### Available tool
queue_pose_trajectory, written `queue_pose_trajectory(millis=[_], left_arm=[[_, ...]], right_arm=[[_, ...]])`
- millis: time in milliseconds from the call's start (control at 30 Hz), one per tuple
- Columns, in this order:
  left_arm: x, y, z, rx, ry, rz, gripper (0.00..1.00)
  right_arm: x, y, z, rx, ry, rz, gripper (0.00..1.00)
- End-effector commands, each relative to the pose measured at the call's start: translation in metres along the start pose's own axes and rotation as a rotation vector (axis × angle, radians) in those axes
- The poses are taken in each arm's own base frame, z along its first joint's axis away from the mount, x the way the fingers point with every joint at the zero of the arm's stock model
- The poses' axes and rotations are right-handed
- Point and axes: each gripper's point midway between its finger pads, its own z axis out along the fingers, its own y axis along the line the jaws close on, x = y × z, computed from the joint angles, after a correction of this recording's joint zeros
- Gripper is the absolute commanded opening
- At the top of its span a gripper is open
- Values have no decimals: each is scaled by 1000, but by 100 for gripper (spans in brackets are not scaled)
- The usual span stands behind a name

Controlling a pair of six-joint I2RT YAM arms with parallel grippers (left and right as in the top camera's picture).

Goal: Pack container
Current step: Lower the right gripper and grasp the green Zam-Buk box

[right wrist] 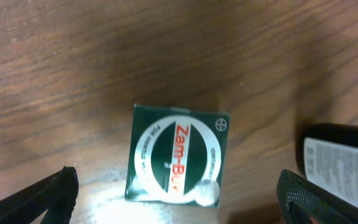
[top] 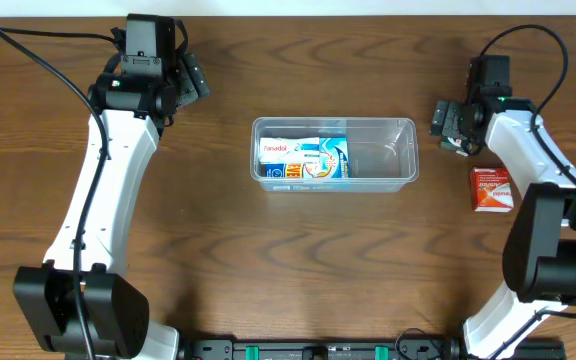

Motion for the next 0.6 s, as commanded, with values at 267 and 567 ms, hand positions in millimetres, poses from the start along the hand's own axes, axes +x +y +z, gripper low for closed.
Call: queue_pose_trajectory(millis=[267,567], left_arm=[[-5,1,-4,-6,-15,14,98],[-5,1,-4,-6,-15,14,98]], right_arm=[[-1,5,28,16,-8,25,99],[3,6,41,19,2,80,99]])
